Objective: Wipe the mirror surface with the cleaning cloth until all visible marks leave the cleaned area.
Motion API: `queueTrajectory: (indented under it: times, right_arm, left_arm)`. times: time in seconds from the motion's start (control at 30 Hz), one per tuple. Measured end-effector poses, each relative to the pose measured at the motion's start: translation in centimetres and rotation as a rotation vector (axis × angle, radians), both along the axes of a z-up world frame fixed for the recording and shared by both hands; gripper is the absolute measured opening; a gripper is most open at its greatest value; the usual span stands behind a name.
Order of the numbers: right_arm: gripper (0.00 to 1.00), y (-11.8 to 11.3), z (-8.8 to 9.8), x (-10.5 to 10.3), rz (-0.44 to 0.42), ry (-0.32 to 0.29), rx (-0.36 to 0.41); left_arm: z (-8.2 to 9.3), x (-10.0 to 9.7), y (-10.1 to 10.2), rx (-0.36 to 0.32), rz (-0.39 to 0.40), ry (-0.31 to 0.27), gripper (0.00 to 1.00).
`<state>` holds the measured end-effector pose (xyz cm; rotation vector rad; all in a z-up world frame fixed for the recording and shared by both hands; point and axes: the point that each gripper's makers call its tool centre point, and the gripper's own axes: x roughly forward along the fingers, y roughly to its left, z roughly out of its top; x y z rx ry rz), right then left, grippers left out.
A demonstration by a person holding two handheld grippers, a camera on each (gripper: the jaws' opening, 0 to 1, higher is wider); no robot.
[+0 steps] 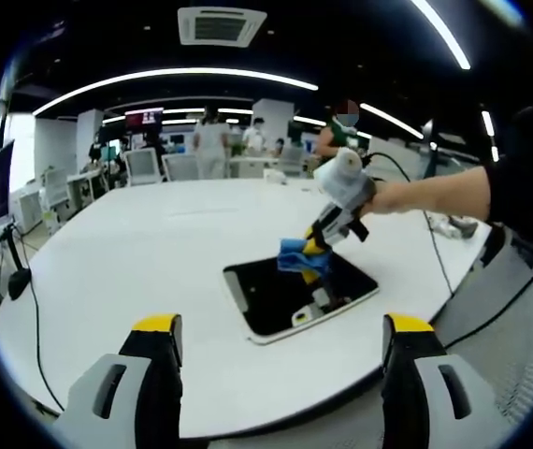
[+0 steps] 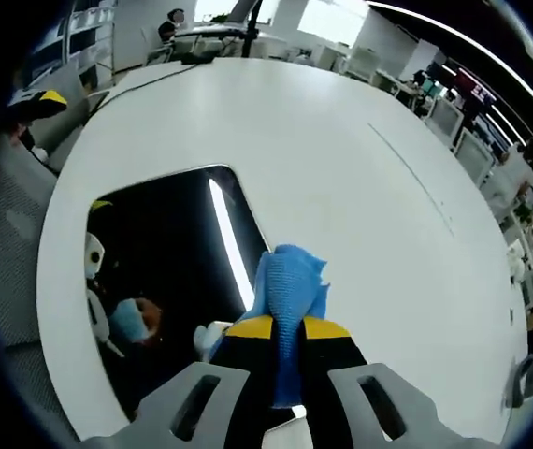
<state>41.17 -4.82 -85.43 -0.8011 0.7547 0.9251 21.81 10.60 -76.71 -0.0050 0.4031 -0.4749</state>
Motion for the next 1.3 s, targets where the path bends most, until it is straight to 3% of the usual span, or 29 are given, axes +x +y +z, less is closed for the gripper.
queueTrajectory:
  times: [0.3, 0.53, 0.73, 1.3]
  right_arm:
    - [0.04, -0.8, 0.0, -0.1, -0.005, 0.003, -0.009]
    - [0.04, -1.0, 0.0, -0.5, -0.073, 0.037, 0.071]
    - [0.04, -1.2, 0.0, -1.2, -0.054, 0.053, 0.1]
    - [0.04, -0.4, -0.1, -5.3, 0.0, 0.079, 0.117]
  left_arm:
    - [0.1, 0.1, 0.2, -0.007, 0.016, -0.006, 0.87]
    - [0.3, 0.2, 0.1, -0.011, 0.011, -0.016, 0.86]
    - [0.3, 0.2, 0.2, -0.01, 0.014, -0.016, 0.85]
    - [0.2, 0.1, 0.2, -0.005, 0.015, -0.005, 0.85]
